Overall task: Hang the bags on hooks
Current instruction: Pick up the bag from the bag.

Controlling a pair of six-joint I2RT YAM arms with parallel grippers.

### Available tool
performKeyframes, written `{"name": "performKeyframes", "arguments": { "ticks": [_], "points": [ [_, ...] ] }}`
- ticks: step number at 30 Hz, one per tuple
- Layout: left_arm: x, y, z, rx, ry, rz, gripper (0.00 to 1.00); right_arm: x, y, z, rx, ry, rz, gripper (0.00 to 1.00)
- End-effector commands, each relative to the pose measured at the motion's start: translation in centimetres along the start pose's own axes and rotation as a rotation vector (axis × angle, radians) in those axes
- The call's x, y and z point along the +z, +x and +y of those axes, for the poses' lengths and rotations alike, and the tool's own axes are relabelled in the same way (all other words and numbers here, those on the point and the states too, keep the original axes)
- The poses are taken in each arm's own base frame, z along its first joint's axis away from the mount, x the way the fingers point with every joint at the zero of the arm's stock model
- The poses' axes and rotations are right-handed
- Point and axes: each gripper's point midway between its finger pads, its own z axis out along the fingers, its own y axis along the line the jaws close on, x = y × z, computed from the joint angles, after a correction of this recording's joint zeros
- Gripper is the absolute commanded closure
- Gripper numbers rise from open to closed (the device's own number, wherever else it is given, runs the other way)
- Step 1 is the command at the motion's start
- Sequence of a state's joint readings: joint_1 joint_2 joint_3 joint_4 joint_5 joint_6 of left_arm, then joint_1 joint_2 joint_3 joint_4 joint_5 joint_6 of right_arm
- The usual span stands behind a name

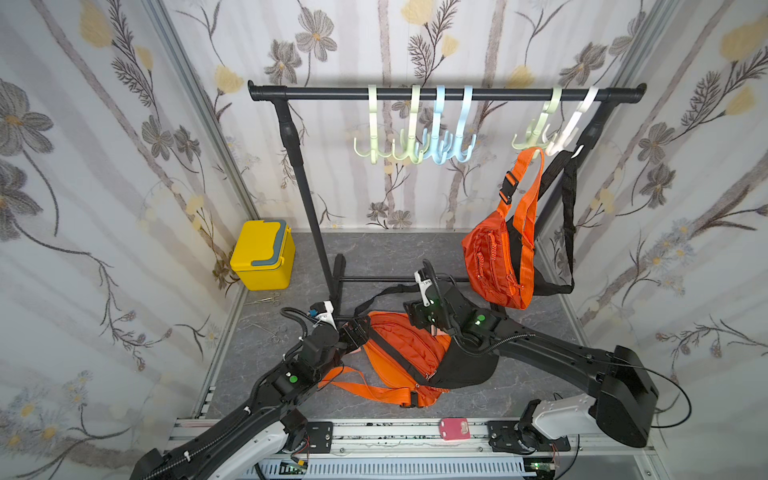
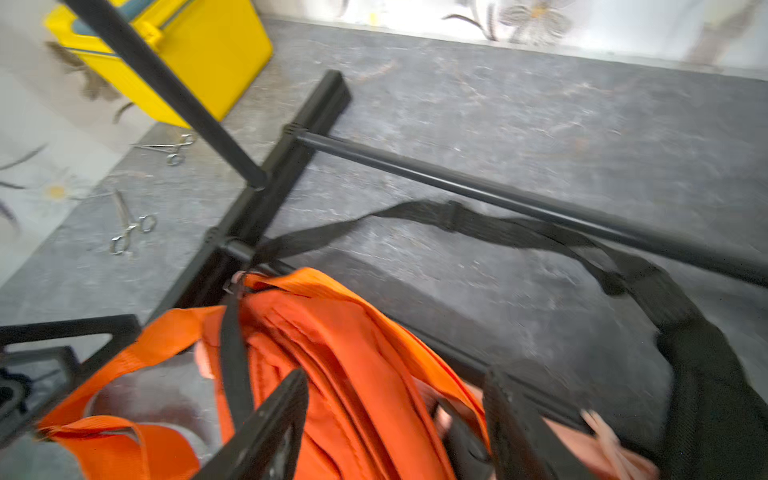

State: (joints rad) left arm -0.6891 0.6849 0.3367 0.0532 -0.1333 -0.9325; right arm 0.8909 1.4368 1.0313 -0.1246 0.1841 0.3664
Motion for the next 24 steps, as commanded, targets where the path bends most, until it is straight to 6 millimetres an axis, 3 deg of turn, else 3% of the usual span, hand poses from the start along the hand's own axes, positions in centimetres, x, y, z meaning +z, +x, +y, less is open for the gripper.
{"name": "performKeyframes", "arguments": {
  "ticks": [1,10,16,24],
  "points": [
    [-1.3,-1.7,-0.9,-0.074,0.067,-0.078,0.14,1.8,-0.7,5.8,-0.110,-0.241,0.067,0.34],
    [-3.9,-3.1,0.1,-0.086,0.050,-0.155,0.15,11.2,1.1,12.7,-0.154,-0.335,0.248,0.47],
    [-4.8,-3.8,0.2,-0.071,0.039,-0.178,0.15,15.0,2.8,12.7,-0.165,-0.247,0.298,0.52],
    [-4.9,-3.9,0.2,-0.062,0.036,-0.184,0.15,15.6,3.6,10.5,-0.181,-0.113,0.313,0.52]
  ]
}}
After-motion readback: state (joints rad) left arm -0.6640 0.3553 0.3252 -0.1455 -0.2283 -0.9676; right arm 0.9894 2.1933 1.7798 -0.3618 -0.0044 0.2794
